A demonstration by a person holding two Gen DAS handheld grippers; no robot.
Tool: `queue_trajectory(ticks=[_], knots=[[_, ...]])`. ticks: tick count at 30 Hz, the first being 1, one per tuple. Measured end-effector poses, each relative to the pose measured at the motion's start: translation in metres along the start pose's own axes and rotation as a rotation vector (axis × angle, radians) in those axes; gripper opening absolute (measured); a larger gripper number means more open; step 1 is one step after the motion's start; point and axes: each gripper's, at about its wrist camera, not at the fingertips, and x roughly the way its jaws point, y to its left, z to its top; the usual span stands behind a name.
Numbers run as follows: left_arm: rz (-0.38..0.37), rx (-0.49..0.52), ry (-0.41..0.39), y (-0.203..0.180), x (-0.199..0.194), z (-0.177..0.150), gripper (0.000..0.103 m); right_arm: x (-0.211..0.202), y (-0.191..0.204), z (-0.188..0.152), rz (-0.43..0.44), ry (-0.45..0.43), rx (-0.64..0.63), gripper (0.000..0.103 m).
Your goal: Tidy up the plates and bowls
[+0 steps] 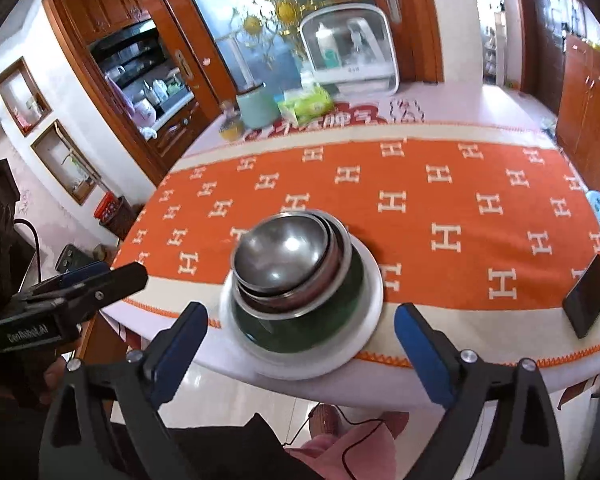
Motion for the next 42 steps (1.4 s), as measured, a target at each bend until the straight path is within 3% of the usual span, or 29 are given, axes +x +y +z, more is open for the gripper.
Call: queue_trajectory(ticks=[8, 17, 29, 42], knots=[[0.029, 0.057, 0.005, 0.003, -0.023, -0.007, 0.102, -0.025, 0.025, -0.016, -0.102, -0.013, 0.018, 0.1], [0.075, 0.076, -0.027, -0.005, -0.032, -0.026, 0.102, -0.037, 0.026, -0.035, -0.2, -0.036, 0.077, 0.1], [0.135, 0.1, -0.06, -0.014, -0.038, -0.033, 0.102, -0.042, 0.033, -0.042, -0.23, -0.078, 0.068, 0.1], [0.127, 0.089, -0.077, -0.017, -0.038, -0.032, 0.102, -0.041, 0.035, -0.041, -0.239, -0.082, 0.057, 0.1]])
